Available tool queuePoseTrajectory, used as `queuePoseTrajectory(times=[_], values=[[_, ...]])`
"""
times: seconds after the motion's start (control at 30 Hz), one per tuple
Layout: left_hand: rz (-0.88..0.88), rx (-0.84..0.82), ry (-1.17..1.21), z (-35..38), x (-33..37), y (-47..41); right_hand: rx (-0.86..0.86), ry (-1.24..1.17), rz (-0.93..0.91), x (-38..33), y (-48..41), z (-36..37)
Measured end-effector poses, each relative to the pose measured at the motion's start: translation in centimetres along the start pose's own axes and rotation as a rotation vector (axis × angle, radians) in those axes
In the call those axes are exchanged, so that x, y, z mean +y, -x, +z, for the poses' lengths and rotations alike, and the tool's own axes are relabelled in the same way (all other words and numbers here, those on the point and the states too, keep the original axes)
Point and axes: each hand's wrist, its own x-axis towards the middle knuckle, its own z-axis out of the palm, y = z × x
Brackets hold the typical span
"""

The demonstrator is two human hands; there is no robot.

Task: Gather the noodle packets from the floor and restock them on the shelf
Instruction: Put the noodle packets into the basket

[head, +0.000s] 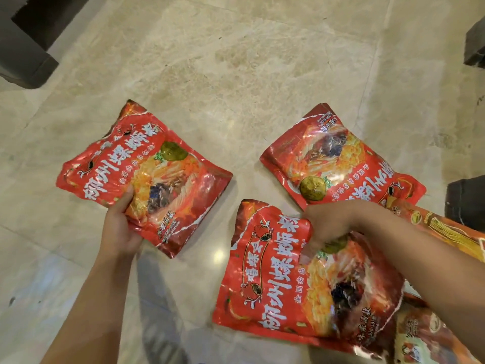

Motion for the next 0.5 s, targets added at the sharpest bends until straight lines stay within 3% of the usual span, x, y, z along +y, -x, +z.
queuePoseTrajectory(times=[0.3,0.5], values=[[-0.089,0.038,-0.100,0.1,0.8,2.2,0.189,-0.394,-0.024,-0.2,1.8,1.2],[-0.060,0.156,-0.234,-0.8,9.5,11.9,0.555,-0.473,0.167,-6.1,11.5,4.9]])
